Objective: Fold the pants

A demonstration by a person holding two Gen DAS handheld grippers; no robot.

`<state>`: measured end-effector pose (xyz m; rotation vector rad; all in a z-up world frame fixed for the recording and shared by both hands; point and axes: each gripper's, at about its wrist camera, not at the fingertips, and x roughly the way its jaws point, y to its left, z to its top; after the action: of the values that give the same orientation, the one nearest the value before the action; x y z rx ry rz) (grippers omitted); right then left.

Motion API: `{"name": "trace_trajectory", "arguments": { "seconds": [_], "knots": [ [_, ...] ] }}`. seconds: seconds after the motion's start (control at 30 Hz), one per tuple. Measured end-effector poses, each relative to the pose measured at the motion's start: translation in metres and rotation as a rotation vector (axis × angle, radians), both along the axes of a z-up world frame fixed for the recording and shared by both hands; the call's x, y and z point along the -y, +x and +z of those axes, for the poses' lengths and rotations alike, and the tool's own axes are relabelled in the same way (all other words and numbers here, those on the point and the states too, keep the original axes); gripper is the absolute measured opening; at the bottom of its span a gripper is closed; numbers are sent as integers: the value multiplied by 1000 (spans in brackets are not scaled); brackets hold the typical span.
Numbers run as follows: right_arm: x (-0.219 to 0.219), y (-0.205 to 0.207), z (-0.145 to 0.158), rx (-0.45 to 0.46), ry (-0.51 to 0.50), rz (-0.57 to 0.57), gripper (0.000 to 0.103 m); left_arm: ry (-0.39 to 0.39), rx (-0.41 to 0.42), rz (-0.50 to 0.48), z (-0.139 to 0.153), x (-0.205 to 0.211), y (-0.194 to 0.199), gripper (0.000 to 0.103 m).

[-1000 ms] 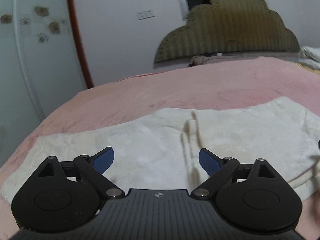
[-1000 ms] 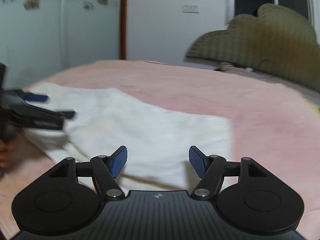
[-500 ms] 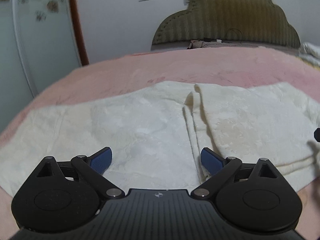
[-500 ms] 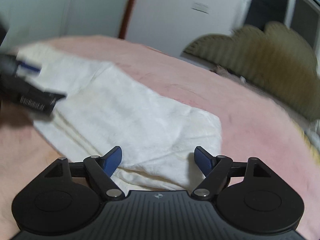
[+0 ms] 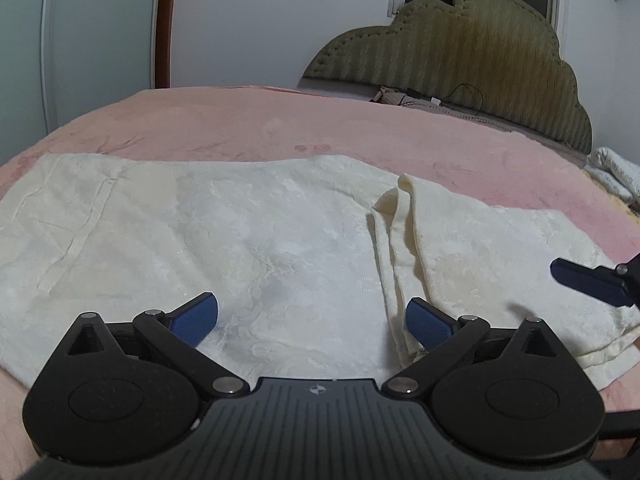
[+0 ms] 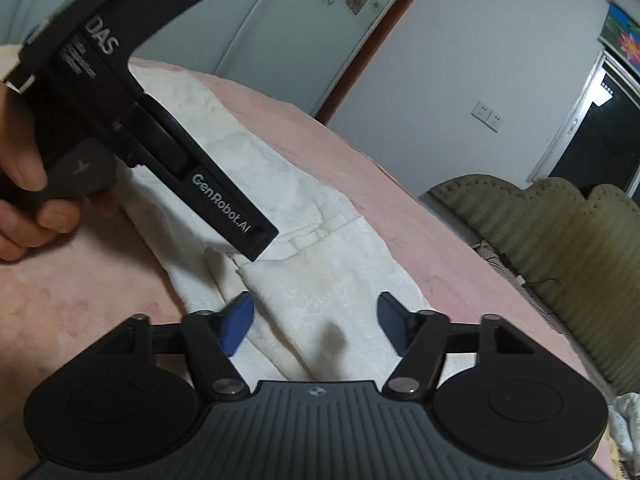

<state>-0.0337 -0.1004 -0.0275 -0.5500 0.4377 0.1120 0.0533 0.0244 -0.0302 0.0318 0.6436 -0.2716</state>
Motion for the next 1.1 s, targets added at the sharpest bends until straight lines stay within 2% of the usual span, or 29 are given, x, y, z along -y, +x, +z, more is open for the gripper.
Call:
{"name": "trace_trajectory", "arguments": {
  "seconds": [0.07, 0.13, 0.17, 0.2, 0.23, 0.3, 0.37, 0.4, 0.43, 0.5, 0.6, 0.67, 0.73, 0.93, 0.97, 1.03, 1.07, 1.1],
  "knots": [
    [4, 1, 0, -4, -1, -25, 51, 24, 0, 1, -1, 4, 0, 103],
    [6, 2, -2, -9, -22, -43, 37, 32, 0, 2, -1, 4, -1, 103],
    [7, 4, -4, -17, -22, -39, 34, 31, 0, 2, -1, 4, -1, 103],
    [6, 4, -5, -26, -18, -30, 28, 31, -1, 2, -1, 4, -1, 103],
    [5, 5, -6, -36, -15, -16, 17, 33, 0, 3, -1, 5, -1, 103],
    [1, 5, -10, -48, -25, 4, 10, 37, 4, 10, 0, 5, -2, 103],
    [1, 5, -11, -41, -23, 12, 10, 33, 16, 51, 4, 3, -3, 101],
    [5, 5, -8, -40, 7, 15, 10, 6, 22, 66, 8, 0, -3, 100],
    [11, 6, -5, -41, 47, 15, 10, -53, 18, 70, 13, -4, -3, 100],
    [26, 6, 3, -46, 160, 10, 9, -226, -29, 45, 24, -16, 3, 101],
    [48, 6, 14, -48, 319, 1, 9, -499, -183, -5, 27, -29, 21, 101],
    [58, 5, 18, -39, 371, -5, 9, -623, -294, -49, 21, -27, 34, 101],
    [62, 3, 20, -33, 385, -7, 9, -672, -369, -72, 15, -19, 42, 101],
    [64, -2, 20, -22, 388, 3, 9, -681, -453, -120, 6, 10, 57, 98],
    [66, -1, 20, -22, 391, 4, 9, -703, -492, -116, 1, 13, 62, 92],
    [66, -3, 20, -22, 397, 9, 9, -748, -568, -113, -9, 17, 72, 62],
    [67, -5, 20, -26, 400, 14, 10, -727, -588, -97, -11, 20, 75, 49],
    [69, -5, 21, -37, 406, 26, 10, -685, -580, -78, -11, 21, 75, 31]
  ]
}}
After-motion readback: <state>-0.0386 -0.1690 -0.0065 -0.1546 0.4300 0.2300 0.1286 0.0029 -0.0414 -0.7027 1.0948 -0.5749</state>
